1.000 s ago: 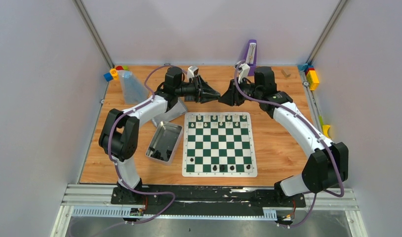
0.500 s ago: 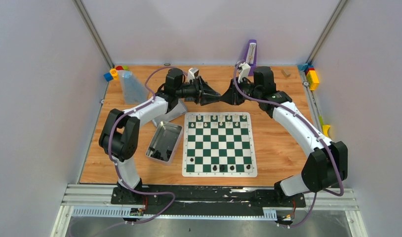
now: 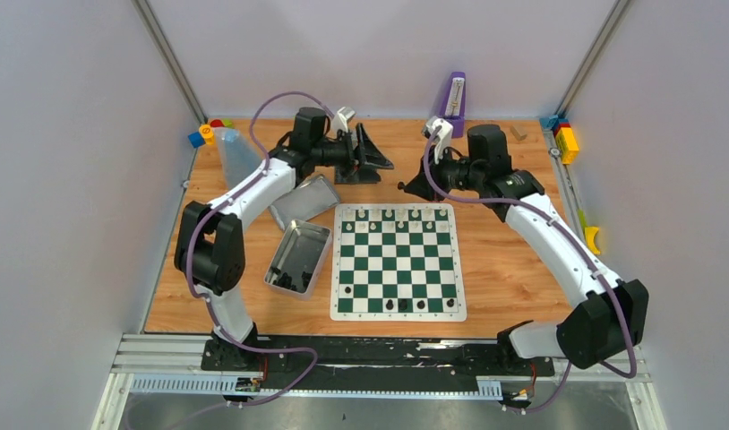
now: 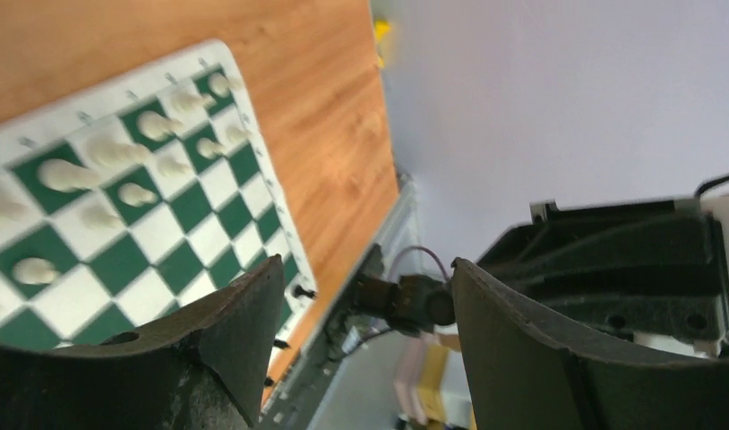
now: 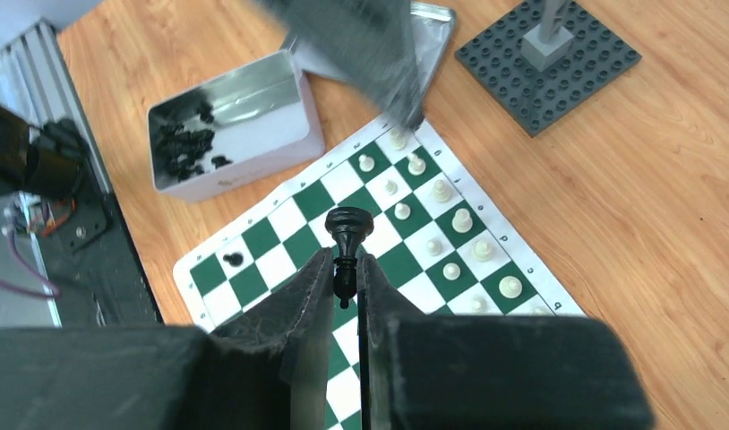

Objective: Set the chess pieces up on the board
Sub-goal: Place the chess piece on the chessboard.

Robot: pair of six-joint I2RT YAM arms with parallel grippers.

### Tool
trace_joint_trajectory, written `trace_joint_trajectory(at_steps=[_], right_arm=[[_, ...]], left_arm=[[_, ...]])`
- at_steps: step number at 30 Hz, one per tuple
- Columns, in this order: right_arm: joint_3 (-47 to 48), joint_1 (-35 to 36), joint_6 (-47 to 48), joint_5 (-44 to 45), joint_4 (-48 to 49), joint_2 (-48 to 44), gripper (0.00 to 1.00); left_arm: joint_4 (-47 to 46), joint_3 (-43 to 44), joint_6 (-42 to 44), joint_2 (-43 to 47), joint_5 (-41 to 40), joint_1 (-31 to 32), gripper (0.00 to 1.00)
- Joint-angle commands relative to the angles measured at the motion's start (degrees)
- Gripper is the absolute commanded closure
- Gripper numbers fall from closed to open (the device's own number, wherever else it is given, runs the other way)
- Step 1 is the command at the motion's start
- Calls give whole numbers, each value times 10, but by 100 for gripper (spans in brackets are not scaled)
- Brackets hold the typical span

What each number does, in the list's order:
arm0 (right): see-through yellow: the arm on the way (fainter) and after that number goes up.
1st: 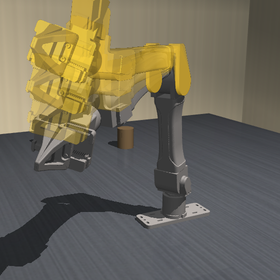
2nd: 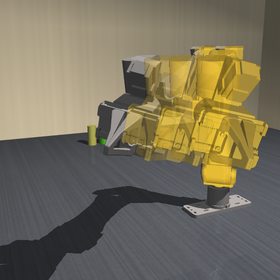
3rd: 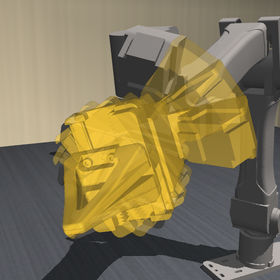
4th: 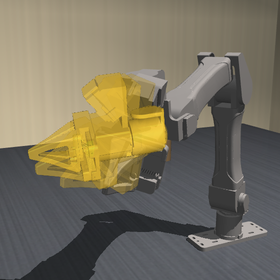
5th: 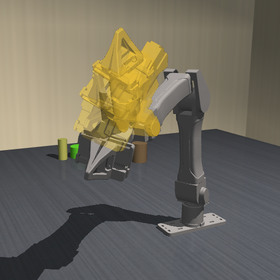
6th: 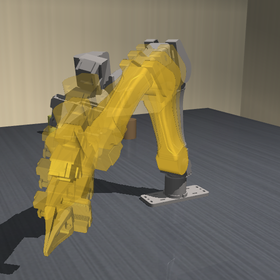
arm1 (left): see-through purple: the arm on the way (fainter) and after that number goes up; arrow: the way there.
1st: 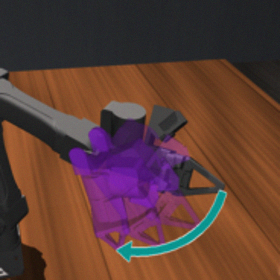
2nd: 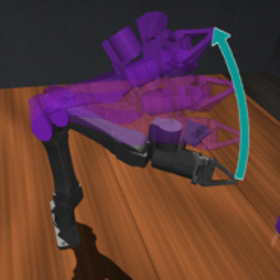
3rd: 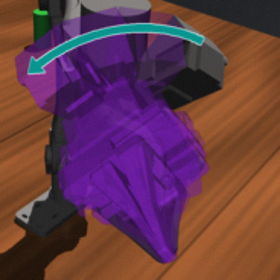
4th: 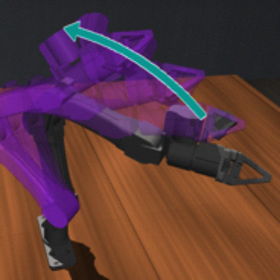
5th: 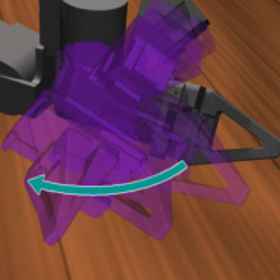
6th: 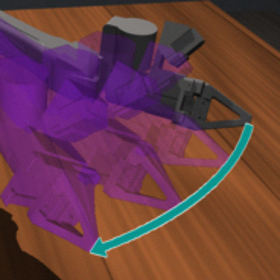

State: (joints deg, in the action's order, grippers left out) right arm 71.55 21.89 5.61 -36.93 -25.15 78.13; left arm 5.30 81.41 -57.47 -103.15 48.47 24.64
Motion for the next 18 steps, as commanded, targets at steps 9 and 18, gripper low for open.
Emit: trace_joint_trajectory(at_steps=[9, 18], right_arm=[[-7, 209, 229, 120, -203, 3, 100], [84, 323, 271, 199, -321, 139, 100]], left_arm=[[313, 116, 410, 115, -163, -137, 15], [357, 53, 554, 295, -367, -156, 0]])
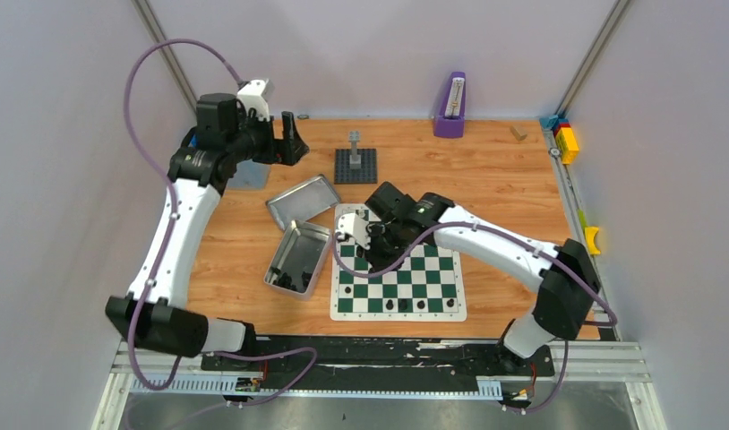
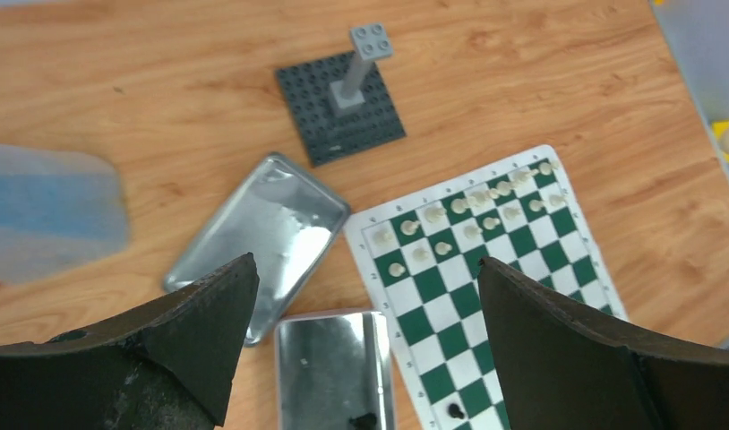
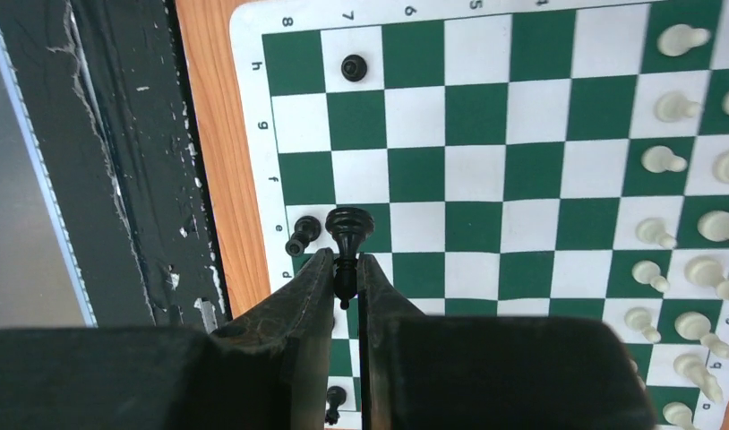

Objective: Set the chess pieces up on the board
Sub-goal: Place the chess piece on the chessboard.

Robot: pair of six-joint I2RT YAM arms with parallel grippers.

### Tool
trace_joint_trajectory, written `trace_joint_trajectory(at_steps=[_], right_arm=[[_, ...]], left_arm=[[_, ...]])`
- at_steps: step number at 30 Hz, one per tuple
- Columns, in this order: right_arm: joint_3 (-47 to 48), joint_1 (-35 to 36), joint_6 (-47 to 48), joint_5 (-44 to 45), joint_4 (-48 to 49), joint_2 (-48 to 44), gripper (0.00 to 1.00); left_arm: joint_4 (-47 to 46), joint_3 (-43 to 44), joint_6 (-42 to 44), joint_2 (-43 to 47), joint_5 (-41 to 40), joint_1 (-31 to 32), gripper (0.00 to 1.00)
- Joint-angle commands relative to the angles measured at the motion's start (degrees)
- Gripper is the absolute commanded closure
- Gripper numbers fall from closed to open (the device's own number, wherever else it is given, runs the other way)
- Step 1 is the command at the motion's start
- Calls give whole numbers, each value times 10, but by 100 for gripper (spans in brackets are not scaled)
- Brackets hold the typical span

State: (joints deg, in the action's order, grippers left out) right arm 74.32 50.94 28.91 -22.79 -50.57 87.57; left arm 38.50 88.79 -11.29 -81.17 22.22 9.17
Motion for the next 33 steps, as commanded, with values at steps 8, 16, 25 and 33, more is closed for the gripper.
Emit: trace_joint_trajectory(at_steps=[8, 16, 25, 33], right_arm=[[118, 92, 44, 98, -117, 147, 100], [130, 125, 50, 129, -152, 210, 100], [137, 138, 43, 129, -156, 240, 100], [148, 148, 38, 131, -155, 268, 100]], left_arm=[[32, -51, 121, 165, -126, -3, 0], [49, -45, 136, 178, -123, -3, 0], [45, -53, 137, 180, -109, -3, 0], [33, -70, 141, 196, -101, -3, 0]])
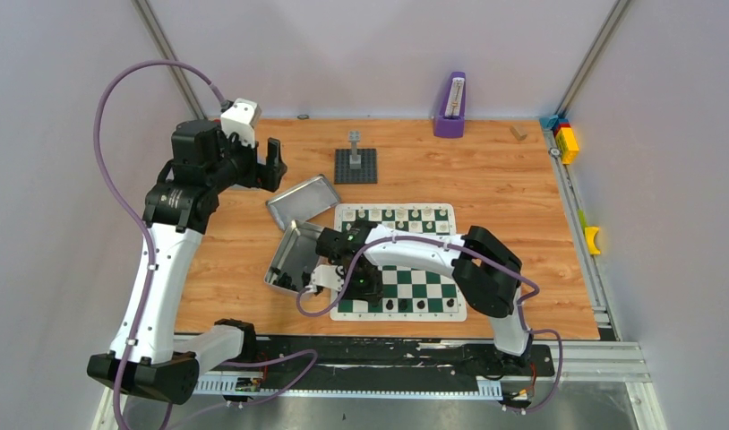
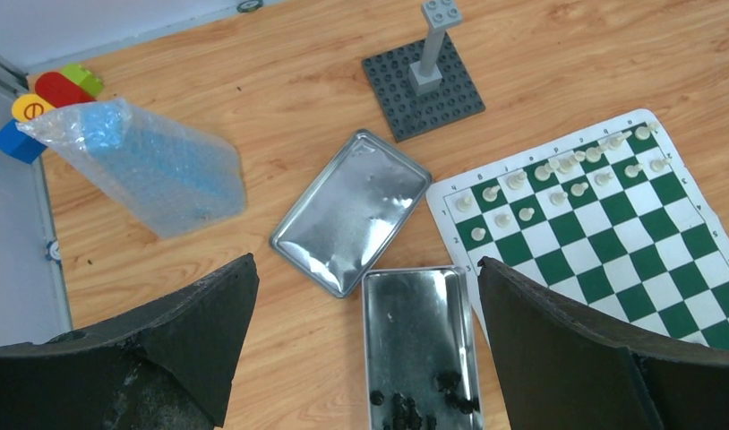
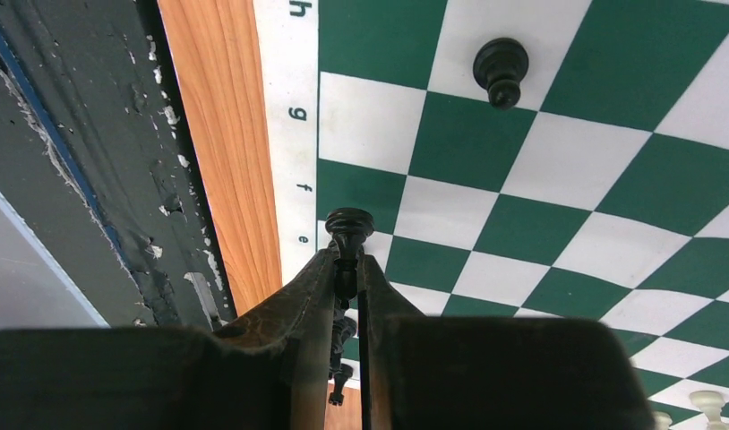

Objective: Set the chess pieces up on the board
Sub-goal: Place the chess piece on the chessboard.

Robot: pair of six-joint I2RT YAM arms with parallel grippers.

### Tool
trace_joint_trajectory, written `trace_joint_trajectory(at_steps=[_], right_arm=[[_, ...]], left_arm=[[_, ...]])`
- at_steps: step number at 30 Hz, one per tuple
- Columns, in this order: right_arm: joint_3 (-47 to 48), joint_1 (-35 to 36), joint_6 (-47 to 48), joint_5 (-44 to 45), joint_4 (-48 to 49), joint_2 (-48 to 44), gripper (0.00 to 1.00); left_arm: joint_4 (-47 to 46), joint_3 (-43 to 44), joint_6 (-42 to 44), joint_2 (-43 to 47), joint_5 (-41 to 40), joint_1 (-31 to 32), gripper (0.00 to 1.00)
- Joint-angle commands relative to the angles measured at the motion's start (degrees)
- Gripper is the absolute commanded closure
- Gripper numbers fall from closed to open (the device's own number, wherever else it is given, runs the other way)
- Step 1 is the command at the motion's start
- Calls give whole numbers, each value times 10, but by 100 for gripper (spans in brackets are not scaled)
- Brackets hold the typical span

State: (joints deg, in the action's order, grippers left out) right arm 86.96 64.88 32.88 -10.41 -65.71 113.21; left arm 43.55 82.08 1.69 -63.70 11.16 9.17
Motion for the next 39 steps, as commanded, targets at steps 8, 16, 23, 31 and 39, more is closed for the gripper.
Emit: trace_joint_trajectory(at_steps=[8, 16, 23, 31, 39], right_arm=[[20, 17, -4, 15, -4, 25, 100], [18, 19, -6, 23, -6, 33, 98], [20, 19, -9, 27, -6, 38, 93], [27, 19, -18, 27, -3, 36, 74], [37, 18, -32, 21, 7, 13, 57]], left_arm=[[-17, -3, 12, 24, 11, -3, 0], [-18, -4, 13, 23, 13, -3, 0], [-17, -4, 14, 24, 14, -3, 0], [-17, -5, 16, 25, 13, -3, 0], [-16, -7, 21, 25, 10, -3, 0]])
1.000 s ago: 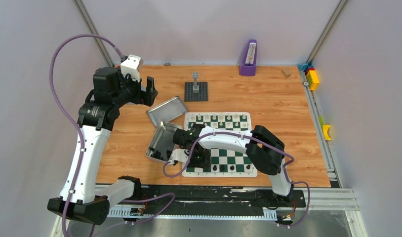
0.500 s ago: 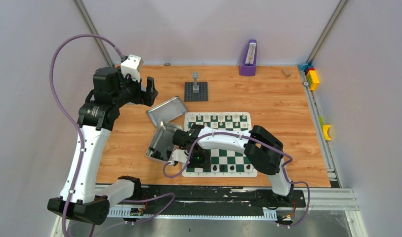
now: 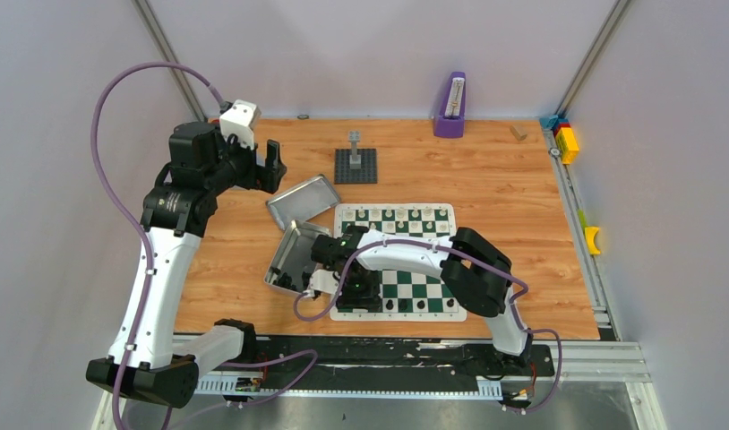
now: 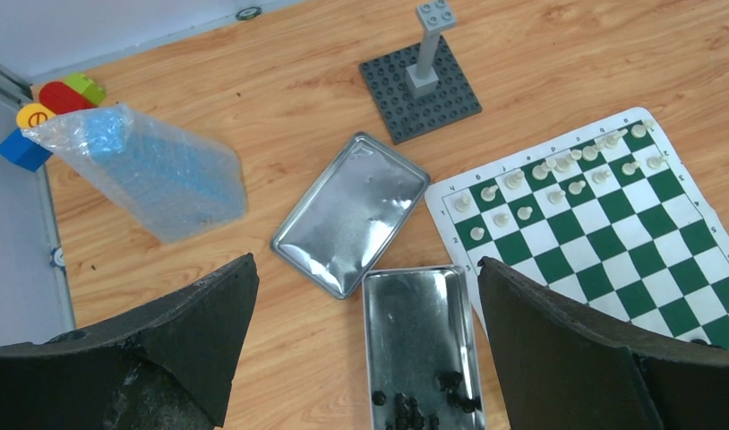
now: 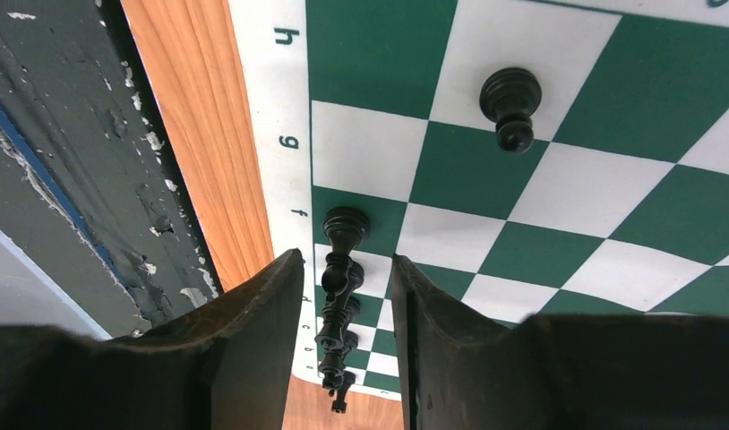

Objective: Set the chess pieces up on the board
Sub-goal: Place the chess piece on the chessboard.

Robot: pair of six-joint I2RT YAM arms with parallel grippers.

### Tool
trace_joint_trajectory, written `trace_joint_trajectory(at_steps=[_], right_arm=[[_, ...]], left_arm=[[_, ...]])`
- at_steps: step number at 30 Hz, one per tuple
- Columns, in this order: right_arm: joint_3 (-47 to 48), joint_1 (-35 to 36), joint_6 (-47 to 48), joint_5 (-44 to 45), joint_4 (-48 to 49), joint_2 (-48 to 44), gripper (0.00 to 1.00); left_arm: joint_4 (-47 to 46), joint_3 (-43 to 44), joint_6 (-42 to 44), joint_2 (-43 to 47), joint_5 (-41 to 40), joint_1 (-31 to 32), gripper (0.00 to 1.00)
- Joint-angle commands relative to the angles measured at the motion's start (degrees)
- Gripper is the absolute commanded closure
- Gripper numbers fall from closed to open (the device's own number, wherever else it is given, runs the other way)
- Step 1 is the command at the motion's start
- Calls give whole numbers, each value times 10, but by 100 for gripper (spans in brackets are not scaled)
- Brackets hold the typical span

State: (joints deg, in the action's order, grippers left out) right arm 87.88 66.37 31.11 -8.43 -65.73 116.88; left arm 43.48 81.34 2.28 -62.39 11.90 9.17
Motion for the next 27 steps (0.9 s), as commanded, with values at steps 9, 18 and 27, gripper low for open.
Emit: trace_joint_trajectory(at_steps=[9, 18, 27], right_arm=[[38, -30, -30, -28, 7, -96, 46], [-4, -161, -42, -134, 65, -223, 49], [-100, -299, -47, -188, 134, -323, 52]], left_arm=[[23, -14, 74, 2, 1, -3, 0], [137, -97, 248, -40, 57, -2, 5], [103, -243, 274, -38, 50, 53, 20]])
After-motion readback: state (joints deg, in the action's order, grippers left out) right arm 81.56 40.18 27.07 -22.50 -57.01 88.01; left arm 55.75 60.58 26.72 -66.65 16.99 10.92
